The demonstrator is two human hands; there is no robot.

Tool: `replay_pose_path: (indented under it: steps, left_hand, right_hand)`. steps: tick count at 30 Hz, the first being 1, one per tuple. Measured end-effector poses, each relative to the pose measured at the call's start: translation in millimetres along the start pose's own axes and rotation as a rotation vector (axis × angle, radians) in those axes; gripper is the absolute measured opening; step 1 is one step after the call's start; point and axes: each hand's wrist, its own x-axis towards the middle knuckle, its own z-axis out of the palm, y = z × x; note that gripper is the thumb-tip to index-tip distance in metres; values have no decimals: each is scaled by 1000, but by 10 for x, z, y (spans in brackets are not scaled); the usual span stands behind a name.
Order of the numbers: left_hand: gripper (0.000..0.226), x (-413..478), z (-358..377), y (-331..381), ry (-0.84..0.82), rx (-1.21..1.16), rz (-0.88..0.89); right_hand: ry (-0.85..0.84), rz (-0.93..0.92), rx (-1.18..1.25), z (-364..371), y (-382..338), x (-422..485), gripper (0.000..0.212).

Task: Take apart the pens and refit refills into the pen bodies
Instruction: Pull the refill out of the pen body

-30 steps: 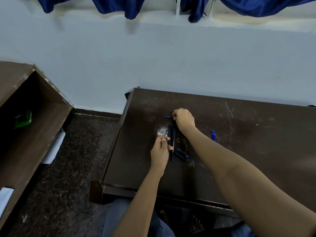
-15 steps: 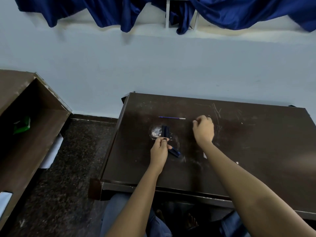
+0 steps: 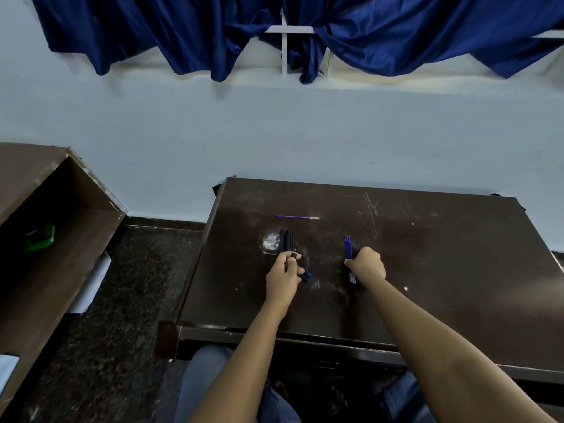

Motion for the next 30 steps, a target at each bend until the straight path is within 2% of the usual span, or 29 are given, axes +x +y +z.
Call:
replay_pose_path:
  steps: [7,9,11,13,15,22,28,30]
  left_hand:
    - [28,-70,-74,50,-6,37,49]
    - [29,-104,-86,55,-10,52,48]
    - [30,-141,-96,59,-17,74,52]
    - [30,-180,-101,69,-20,88,60]
    - [29,-216,-107,77,-22,88,73]
    - [28,-295,-139,119,-30,86,104]
    - [28,-323,-178,148,-33,86,79]
    - [28,-319,-218,126,-12,74,81]
  right_hand:
    - [15,-35,173,-20,4,-30,25]
    - [12,-115,353,3,-84,-87,30]
    - [-62,-199,649,20,-213,-233,32]
    - [-123,-289,860,-4,-346,-421,25]
    - [-168,-379,941,-20,-448,-579,15]
    - [-249,-569,860,-10,-597,-840,10]
    - [-284,-668,646,63,-538,-891,14]
    - [-330,-715,594,74,-513,-885,21]
